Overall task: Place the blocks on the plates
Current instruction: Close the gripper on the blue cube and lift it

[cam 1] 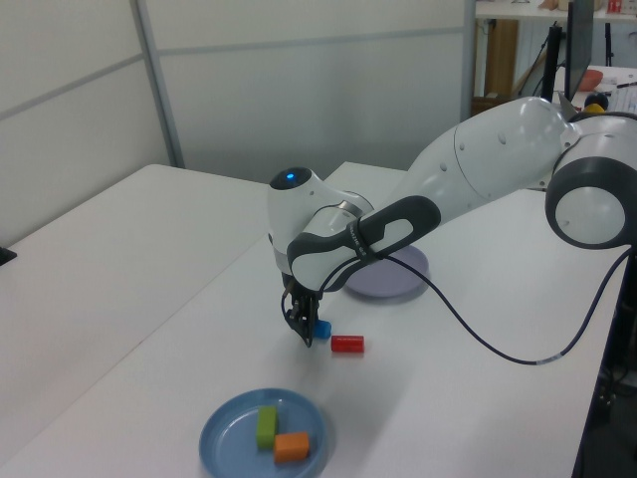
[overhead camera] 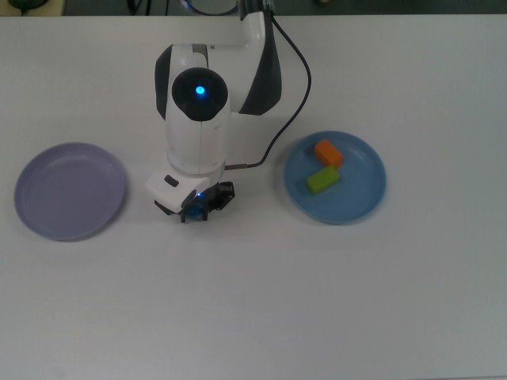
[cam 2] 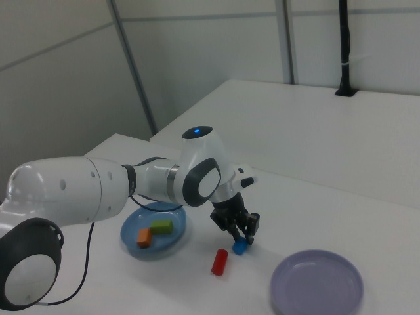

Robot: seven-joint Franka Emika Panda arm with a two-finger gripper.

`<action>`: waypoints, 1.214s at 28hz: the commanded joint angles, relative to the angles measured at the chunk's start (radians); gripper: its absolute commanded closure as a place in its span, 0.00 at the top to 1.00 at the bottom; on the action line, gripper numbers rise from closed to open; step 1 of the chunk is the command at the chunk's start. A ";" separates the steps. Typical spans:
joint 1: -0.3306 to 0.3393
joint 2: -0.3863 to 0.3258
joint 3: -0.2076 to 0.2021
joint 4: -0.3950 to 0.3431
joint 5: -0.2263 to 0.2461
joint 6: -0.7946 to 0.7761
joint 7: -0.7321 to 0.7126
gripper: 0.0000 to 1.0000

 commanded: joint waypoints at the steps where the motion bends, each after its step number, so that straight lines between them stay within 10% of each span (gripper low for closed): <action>1: -0.004 -0.013 0.002 -0.024 0.004 -0.004 -0.006 0.45; 3: -0.004 -0.015 0.002 -0.029 0.004 -0.004 -0.006 0.44; 7: -0.004 -0.016 0.002 -0.029 0.004 -0.006 0.002 0.89; 9: -0.006 -0.022 0.002 -0.032 0.004 -0.022 -0.006 0.90; 17: -0.010 -0.024 0.002 -0.041 0.002 -0.058 -0.014 0.51; 22: -0.010 -0.026 0.002 -0.040 0.005 -0.082 -0.041 0.01; 34: -0.105 -0.068 0.002 0.020 0.013 -0.087 -0.050 0.00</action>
